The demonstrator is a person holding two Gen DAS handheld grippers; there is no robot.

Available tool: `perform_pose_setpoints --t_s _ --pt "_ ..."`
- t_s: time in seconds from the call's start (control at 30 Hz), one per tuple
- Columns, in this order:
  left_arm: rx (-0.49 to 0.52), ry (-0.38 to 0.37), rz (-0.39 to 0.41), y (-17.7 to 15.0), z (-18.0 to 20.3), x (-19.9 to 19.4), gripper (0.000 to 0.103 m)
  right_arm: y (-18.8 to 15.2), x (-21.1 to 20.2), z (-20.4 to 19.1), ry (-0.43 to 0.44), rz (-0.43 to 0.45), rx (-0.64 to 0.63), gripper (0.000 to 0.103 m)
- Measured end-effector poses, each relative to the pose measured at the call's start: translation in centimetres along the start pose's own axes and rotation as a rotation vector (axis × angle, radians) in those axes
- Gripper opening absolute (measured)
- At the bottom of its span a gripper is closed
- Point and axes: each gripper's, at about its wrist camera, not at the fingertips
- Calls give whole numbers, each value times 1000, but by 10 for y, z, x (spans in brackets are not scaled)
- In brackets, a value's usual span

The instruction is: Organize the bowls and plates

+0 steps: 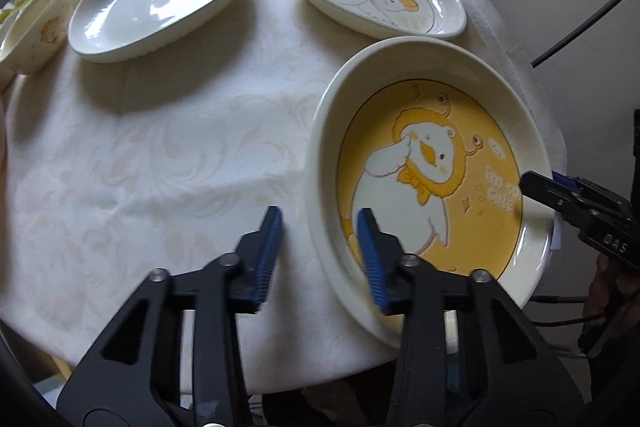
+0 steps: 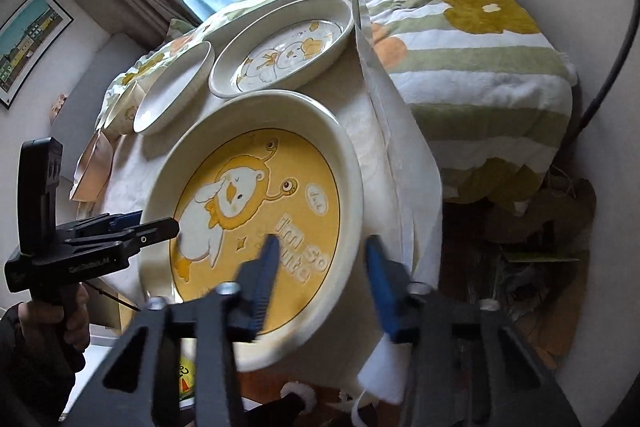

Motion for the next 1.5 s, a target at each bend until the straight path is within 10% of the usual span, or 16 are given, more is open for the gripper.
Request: perform_pose_setpoints --t_s 0.97,1.5 --pt "-9 14 134 -7 -7 -47 25 20 -24 -26 -8 41 -124 17" --pt "-135 82 231 2 -162 -142 25 81 3 -176 80 56 -238 17"
Point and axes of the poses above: each gripper's, at about its wrist camera, not at the fingertips, and x roughly the way its jaws point, z to its right, y to its top, and after that the axes turned 15 degrees about -x, right-handed
